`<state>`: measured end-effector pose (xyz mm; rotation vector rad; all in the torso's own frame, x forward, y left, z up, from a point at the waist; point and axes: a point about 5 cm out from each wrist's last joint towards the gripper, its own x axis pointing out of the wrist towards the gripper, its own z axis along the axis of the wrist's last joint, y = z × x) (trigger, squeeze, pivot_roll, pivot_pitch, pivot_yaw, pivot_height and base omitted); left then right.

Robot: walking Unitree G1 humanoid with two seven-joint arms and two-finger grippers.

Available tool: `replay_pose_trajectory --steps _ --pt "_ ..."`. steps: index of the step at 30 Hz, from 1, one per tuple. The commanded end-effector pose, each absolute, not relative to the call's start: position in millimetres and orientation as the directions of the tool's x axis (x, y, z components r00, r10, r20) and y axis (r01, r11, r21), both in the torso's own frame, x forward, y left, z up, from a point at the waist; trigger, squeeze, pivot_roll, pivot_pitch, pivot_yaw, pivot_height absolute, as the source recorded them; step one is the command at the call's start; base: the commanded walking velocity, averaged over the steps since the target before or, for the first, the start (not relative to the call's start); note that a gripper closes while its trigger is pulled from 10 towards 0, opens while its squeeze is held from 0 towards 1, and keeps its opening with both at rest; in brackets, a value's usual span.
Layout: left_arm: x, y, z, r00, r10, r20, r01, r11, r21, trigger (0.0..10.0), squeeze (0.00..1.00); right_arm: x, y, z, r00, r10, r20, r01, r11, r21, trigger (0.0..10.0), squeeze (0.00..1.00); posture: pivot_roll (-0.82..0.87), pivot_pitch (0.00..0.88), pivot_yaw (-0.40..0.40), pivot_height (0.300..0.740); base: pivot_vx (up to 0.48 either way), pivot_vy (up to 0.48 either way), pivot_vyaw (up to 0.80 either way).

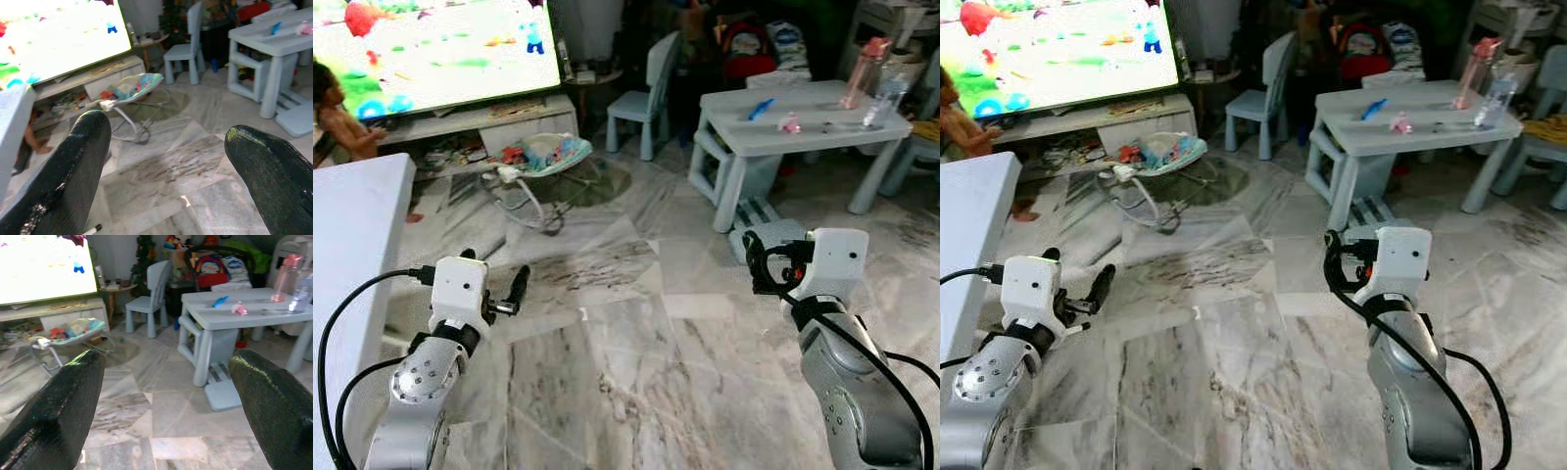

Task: Hang keys on a hook

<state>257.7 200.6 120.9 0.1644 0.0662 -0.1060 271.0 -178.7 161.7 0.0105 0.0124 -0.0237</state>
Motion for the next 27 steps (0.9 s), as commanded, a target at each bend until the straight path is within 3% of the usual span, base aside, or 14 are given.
replay_pose_trajectory --steps 1,14,27 --pt "260.0 202.3 125.8 0.995 -0.081 -0.060 0.090 0.983 0.162 10.0 0.00 273.0 -178.5 162.4 0.999 -0.030 -0.016 0.031 0.999 0.027 10.0 0.00 -0.04 0.000 0.053 0.740 0.000 0.000 0.80" --pt "262.4 202.9 125.0 0.996 -0.054 -0.067 0.067 0.977 0.202 10.0 0.00 272.5 -175.7 164.2 1.000 -0.026 -0.002 0.027 0.998 0.053 10.0 0.00 -0.05 0.000 0.062 0.740 0.000 0.000 0.77" --pt "262.9 200.0 124.3 0.995 -0.066 -0.070 0.079 0.976 0.203 10.0 0.00 270.5 -175.6 162.7 0.999 -0.040 -0.004 0.040 0.996 0.080 10.0 0.00 -0.05 0.000 0.070 0.740 0.000 0.000 0.00"
